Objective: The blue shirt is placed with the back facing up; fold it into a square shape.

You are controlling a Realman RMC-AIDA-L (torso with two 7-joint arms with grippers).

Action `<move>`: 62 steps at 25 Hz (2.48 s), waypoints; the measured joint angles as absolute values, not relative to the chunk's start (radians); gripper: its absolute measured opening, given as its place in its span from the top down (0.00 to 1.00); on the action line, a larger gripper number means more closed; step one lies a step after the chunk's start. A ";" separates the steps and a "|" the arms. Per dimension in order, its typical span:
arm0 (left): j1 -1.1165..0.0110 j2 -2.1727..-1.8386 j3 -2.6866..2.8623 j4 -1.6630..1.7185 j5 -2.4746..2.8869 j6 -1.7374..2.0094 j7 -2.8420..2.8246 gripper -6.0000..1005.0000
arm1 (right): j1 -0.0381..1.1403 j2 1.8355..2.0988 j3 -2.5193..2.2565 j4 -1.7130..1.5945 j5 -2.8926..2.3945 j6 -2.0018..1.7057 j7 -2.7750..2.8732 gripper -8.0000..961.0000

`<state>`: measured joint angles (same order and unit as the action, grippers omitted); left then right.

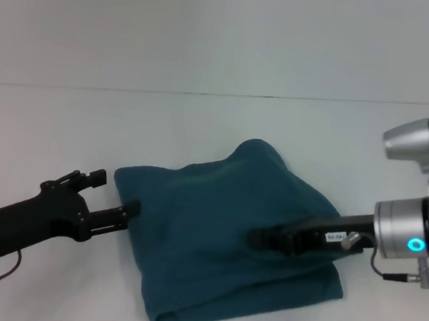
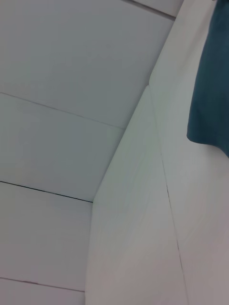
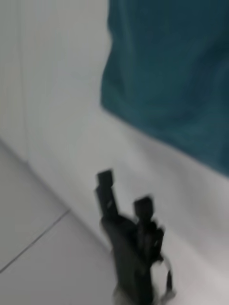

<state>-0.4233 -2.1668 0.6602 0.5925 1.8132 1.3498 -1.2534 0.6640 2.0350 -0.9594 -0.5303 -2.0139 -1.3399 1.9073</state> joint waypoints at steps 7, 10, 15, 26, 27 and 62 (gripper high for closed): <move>-0.438 -2.166 0.668 0.584 1.812 1.334 -1.253 0.04 | 0.659 2.054 -0.980 -0.498 -2.035 -1.224 1.846 0.99; -0.444 -2.164 0.669 0.572 1.812 1.329 -1.253 0.04 | 0.652 2.064 -0.962 -0.500 -2.017 -1.222 1.763 0.99; -0.444 -2.163 0.669 0.570 1.812 1.324 -1.253 0.04 | 0.638 2.068 -0.915 -0.521 -1.944 -1.266 1.660 0.99; -0.447 -2.165 0.669 0.569 1.812 1.327 -1.253 0.04 | 0.692 2.081 -0.905 -0.501 -1.920 -1.120 1.655 0.99; -0.448 -2.166 0.669 0.569 1.811 1.326 -1.253 0.04 | 0.704 2.084 -0.914 -0.489 -1.926 -1.090 1.655 0.99; -0.446 -2.167 0.669 0.566 1.811 1.312 -1.254 0.05 | 0.863 2.110 -1.202 -0.283 -1.705 -0.740 1.463 0.98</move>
<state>-0.4459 -2.1675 0.6685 0.5660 1.8115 1.3117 -1.2539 0.8631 2.1101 -1.2019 -0.2830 -1.7047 -0.7399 1.4632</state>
